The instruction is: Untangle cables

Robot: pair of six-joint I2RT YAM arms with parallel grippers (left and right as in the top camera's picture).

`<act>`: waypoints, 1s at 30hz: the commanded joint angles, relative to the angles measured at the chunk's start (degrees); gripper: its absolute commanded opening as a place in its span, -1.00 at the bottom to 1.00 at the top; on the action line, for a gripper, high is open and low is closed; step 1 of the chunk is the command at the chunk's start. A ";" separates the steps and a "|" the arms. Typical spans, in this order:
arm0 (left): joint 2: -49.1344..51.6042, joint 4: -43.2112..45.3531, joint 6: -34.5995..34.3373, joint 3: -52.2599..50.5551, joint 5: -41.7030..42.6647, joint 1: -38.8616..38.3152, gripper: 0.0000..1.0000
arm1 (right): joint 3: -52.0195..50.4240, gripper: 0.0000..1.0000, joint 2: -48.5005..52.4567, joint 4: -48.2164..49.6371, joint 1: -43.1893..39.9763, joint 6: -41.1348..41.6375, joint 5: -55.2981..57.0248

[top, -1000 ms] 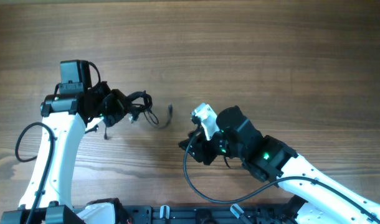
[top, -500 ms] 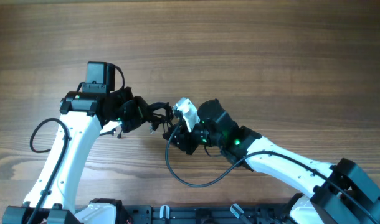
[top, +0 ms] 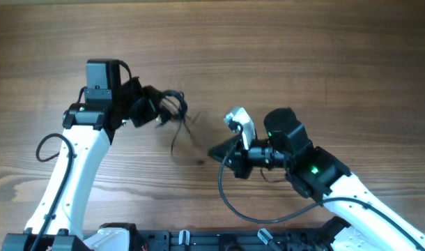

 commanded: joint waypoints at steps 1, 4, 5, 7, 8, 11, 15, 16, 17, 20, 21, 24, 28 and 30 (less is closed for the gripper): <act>0.02 0.66 -5.20 0.70 -4.09 1.31 -0.92 | -0.09 -0.03 -0.17 -2.45 0.44 -4.55 5.81; 0.02 0.66 2.01 0.70 -3.82 -0.50 -0.92 | -0.09 0.40 1.86 2.54 0.44 -7.30 15.21; 0.02 0.63 3.48 0.70 -2.97 -1.29 -0.92 | -0.09 0.40 2.69 4.83 0.44 -7.32 16.35; 0.02 -0.20 3.74 0.70 -1.01 -3.28 -0.92 | -0.09 0.38 6.12 11.45 0.46 -6.69 15.76; 0.02 -0.37 3.74 0.70 -0.61 -4.44 -0.92 | -0.09 0.36 7.65 13.40 0.46 -6.01 14.53; 0.02 -0.42 3.72 0.70 -0.59 -8.26 -0.92 | -0.09 0.30 14.25 19.85 0.46 -0.57 8.68; 0.02 -0.39 3.69 0.70 -0.63 -12.17 -0.92 | -0.09 0.04 22.01 29.11 0.44 8.31 6.43; 0.02 -0.39 3.67 0.70 -0.66 -12.70 -0.92 | -0.09 -0.32 22.84 30.88 0.46 9.46 4.39; 0.02 -0.42 3.69 0.70 -0.94 -12.85 -0.92 | -0.09 -0.61 22.95 31.95 0.46 9.44 2.08; 0.02 -0.42 3.69 0.70 -6.88 -12.83 -0.92 | -0.07 -0.91 22.01 33.09 0.44 10.58 -4.13; 0.02 -0.37 3.61 0.70 -9.20 -12.74 -0.92 | -0.07 -0.91 21.31 31.87 0.44 10.84 -6.36; 0.02 0.04 -2.25 0.70 -11.45 -10.71 -0.92 | -0.07 -0.91 19.98 21.86 0.50 9.07 -9.70; 0.02 3.10 -4.70 0.70 -11.45 -7.15 -0.92 | -0.07 -0.90 19.98 0.63 0.57 -0.98 -5.46; 0.02 3.02 -4.66 0.70 -11.43 -6.01 -0.92 | -0.09 -0.89 19.98 -5.53 0.57 -3.19 0.96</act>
